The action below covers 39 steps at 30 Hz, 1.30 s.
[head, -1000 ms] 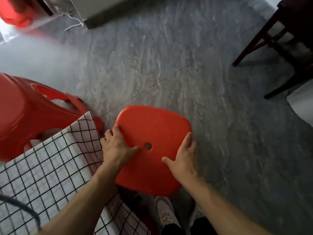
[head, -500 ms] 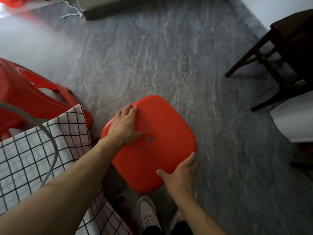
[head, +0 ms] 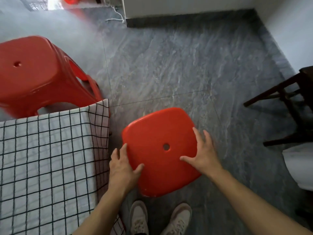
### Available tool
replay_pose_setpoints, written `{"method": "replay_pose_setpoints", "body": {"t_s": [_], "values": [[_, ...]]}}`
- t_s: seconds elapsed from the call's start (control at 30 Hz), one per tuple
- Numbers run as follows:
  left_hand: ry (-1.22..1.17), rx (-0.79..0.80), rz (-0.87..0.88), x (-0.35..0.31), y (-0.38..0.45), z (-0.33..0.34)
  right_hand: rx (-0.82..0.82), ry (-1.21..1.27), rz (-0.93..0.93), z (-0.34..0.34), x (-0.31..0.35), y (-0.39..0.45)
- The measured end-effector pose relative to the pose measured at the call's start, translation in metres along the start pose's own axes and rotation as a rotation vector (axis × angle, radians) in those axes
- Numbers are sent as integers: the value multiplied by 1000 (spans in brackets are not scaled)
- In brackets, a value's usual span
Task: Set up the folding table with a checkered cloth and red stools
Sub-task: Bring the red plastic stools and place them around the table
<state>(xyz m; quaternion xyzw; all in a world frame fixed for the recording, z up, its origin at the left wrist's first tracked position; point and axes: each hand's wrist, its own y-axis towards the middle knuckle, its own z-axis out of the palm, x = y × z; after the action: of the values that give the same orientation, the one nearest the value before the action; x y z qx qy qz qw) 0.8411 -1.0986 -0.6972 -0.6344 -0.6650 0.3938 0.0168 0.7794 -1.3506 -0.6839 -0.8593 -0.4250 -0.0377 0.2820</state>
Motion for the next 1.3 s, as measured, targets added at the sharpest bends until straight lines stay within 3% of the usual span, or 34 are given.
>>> {"method": "replay_pose_setpoints", "body": {"t_s": [0.13,0.33,0.57,0.93,1.3], "values": [[-127,25,-138,12,-8,25,129,-11,-32,12,6,22],[-93,16,-92,3,-3,27,73,-10,-19,15,-1,20],[-46,-70,36,-7,32,7,-14,24,129,35,5,-9],[31,-87,-39,-8,26,17,66,143,155,28,-5,8],[25,-129,-104,-17,14,32,75,187,46,18,-21,12]]}}
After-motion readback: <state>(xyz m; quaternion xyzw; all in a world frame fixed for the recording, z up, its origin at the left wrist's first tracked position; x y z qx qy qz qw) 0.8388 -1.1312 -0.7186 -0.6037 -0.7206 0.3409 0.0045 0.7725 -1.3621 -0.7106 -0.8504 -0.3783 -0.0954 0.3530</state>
